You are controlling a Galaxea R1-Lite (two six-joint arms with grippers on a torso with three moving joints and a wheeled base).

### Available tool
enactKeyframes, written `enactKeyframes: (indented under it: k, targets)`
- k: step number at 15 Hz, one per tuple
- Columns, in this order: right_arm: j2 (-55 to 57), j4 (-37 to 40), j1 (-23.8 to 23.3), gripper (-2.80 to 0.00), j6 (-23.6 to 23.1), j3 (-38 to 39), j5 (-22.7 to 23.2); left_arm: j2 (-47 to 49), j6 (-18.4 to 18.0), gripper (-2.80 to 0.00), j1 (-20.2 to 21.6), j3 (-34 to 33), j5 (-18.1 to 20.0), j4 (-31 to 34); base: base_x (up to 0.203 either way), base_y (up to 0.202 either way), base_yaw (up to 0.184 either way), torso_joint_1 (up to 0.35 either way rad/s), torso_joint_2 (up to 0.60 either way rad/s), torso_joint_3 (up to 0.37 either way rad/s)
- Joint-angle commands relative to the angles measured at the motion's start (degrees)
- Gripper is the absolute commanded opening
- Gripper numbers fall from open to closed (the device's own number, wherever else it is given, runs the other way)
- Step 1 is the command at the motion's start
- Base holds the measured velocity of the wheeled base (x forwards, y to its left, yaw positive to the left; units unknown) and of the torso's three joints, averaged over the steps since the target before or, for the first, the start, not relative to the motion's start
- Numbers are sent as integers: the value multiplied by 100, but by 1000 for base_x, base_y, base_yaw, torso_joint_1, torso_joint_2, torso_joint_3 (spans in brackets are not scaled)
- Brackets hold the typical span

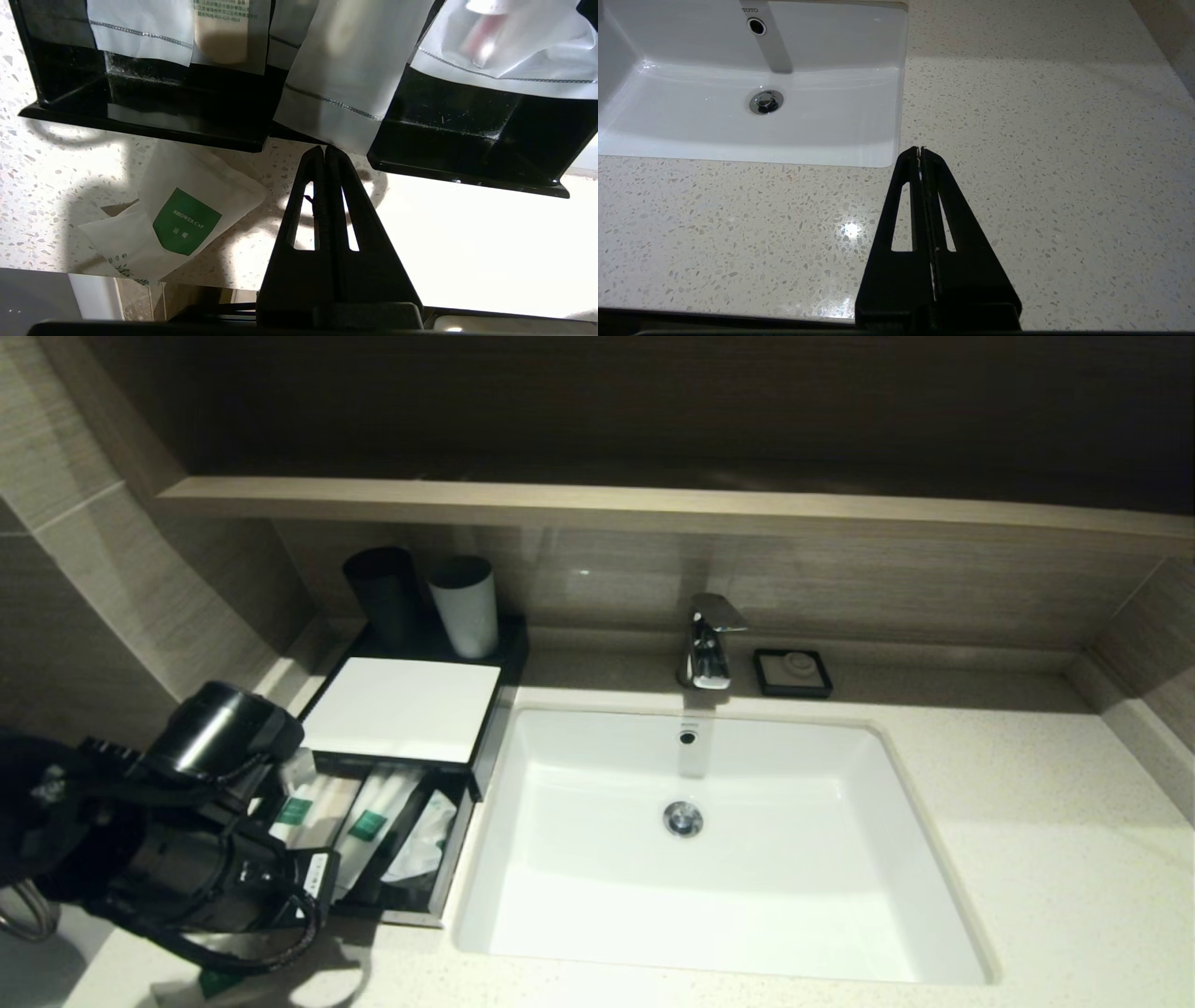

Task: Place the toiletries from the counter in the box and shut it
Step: Place the bathroom toiletry into the drawer

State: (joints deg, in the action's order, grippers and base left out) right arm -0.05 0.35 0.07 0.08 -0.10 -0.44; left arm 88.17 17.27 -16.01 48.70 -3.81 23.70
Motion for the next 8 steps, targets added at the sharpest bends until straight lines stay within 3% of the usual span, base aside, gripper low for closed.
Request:
enactKeyframes:
  k: [1, 8]
  targets:
    - [5, 0, 1, -280, 0, 1, 0, 86, 13, -280, 1, 8, -6, 12, 0, 0, 0, 0, 0, 0]
    - [5, 0, 1, -280, 0, 1, 0, -6, 22, -280, 10, 157, -96, 12, 0, 0, 0, 0, 0, 0]
